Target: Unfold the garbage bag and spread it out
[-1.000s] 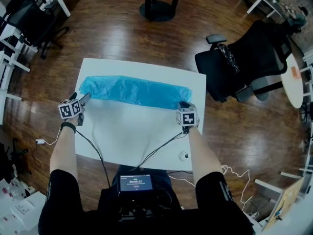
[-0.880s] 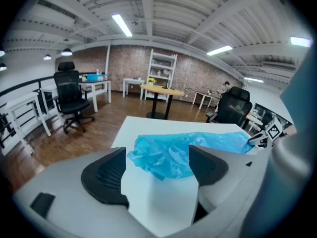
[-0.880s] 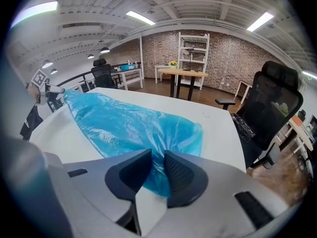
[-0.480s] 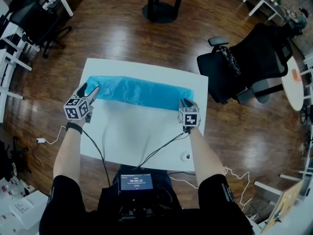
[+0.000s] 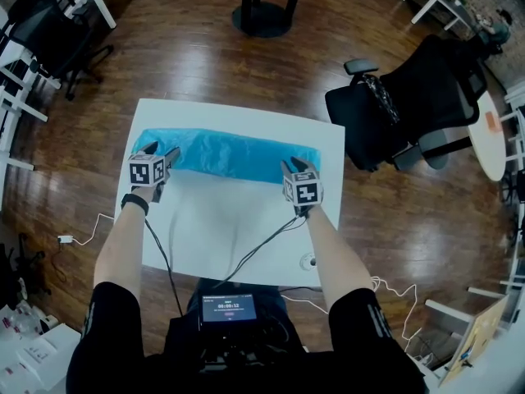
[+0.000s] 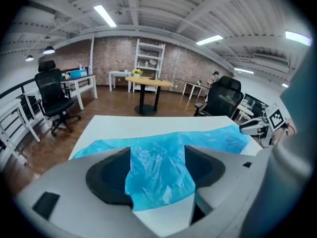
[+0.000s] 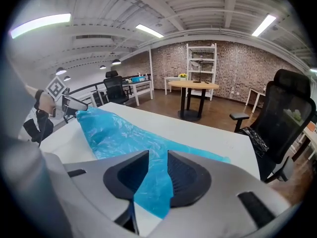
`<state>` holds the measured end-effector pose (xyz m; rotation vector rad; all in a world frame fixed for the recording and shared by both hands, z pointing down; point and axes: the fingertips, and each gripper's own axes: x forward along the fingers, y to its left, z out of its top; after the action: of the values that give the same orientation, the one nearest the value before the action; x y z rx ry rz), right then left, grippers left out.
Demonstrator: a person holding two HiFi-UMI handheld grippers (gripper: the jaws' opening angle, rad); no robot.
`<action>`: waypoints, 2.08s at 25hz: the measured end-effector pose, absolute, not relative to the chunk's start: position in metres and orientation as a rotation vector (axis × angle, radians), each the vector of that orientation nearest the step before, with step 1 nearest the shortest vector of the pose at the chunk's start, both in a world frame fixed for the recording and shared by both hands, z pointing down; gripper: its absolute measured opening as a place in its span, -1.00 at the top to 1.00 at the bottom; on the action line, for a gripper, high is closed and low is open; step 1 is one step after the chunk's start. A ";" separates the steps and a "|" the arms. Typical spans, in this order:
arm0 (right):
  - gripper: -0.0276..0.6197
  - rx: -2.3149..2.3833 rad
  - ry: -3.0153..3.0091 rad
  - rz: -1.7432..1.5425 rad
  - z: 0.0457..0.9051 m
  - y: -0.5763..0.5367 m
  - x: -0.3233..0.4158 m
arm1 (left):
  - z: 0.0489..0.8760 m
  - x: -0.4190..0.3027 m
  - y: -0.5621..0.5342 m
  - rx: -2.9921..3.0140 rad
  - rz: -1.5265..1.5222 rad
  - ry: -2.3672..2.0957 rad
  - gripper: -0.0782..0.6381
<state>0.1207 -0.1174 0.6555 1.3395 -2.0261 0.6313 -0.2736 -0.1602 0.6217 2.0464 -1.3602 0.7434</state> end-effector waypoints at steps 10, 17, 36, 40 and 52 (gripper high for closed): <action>0.37 1.252 -1.937 0.660 0.691 -0.109 0.140 | 0.668 -0.299 -0.165 1.931 0.890 -1.363 -0.26; 0.35 1.260 -1.903 0.685 0.701 -0.104 0.154 | 0.682 -0.311 -0.165 1.898 0.929 -1.363 -0.26; 0.32 1.283 -1.916 0.683 0.701 -0.107 0.161 | 0.691 -0.303 -0.170 1.911 0.940 -1.347 -0.28; 0.34 1.262 -1.929 0.685 0.701 -0.107 0.161 | 0.681 -0.301 -0.173 1.937 0.934 -1.345 -0.28; 0.35 1.079 -2.061 0.376 0.638 -0.136 0.126 | 0.617 -0.241 -0.196 2.278 0.992 -1.211 -0.27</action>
<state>0.1263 -0.1356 0.6377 1.0786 -2.0606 0.3760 -0.2414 -0.1964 0.6170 2.2777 -1.2114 0.9924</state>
